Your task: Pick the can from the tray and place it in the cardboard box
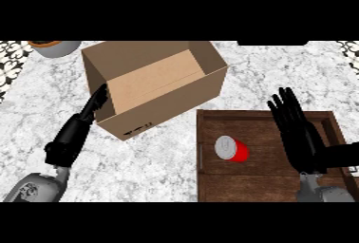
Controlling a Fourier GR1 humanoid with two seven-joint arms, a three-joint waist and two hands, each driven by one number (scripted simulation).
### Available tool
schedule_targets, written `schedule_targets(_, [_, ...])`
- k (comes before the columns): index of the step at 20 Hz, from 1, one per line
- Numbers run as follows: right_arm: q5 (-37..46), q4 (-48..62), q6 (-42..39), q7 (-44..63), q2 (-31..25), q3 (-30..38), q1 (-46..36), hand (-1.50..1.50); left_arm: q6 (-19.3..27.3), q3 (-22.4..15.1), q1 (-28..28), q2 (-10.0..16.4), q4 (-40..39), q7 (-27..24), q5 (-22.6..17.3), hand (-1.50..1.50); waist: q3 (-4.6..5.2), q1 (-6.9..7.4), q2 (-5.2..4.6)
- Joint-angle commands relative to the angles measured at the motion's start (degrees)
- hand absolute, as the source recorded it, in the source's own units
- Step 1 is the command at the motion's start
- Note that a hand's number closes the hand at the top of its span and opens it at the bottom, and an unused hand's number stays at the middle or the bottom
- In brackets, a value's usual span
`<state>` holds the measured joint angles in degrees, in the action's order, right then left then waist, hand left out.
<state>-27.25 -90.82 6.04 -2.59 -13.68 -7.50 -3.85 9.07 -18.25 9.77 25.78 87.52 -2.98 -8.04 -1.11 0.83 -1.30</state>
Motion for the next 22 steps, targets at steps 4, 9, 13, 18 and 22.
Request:
schedule_targets(4, [24.88, 1.25, 21.00, 0.13, -1.96, -6.59, 3.30, -1.50, -0.42, -0.12, 0.60, -0.30, 0.52, 0.51, 0.34, 0.00, 1.70, -2.42, 1.37])
schedule_targets(9, [39.50, 6.23, 26.37, -1.45, -14.69, -3.36, 6.51, -1.50, -0.74, 0.30, -1.61, 0.82, 3.78, 0.34, -0.37, 0.00, 3.55, -5.68, 0.60])
schedule_targets(13, [54.32, 8.63, 33.52, -0.45, -20.23, -5.77, 9.88, -1.50, -0.37, 0.26, -3.61, 1.17, 5.41, 1.21, -0.44, 0.00, 3.03, -6.17, 0.69])
schedule_targets(18, [69.07, 7.37, 38.13, 5.81, -22.99, -7.77, 11.73, -1.50, -0.74, 0.13, -4.54, 1.40, 6.78, 2.44, -1.01, 0.00, 2.91, -6.41, 1.39])
schedule_targets(22, [77.01, 5.36, 36.20, 13.01, -23.01, -8.78, 14.25, -1.50, -0.33, 1.08, -5.18, 1.62, 7.45, 3.51, -1.64, 0.00, 2.95, -7.11, 1.77])
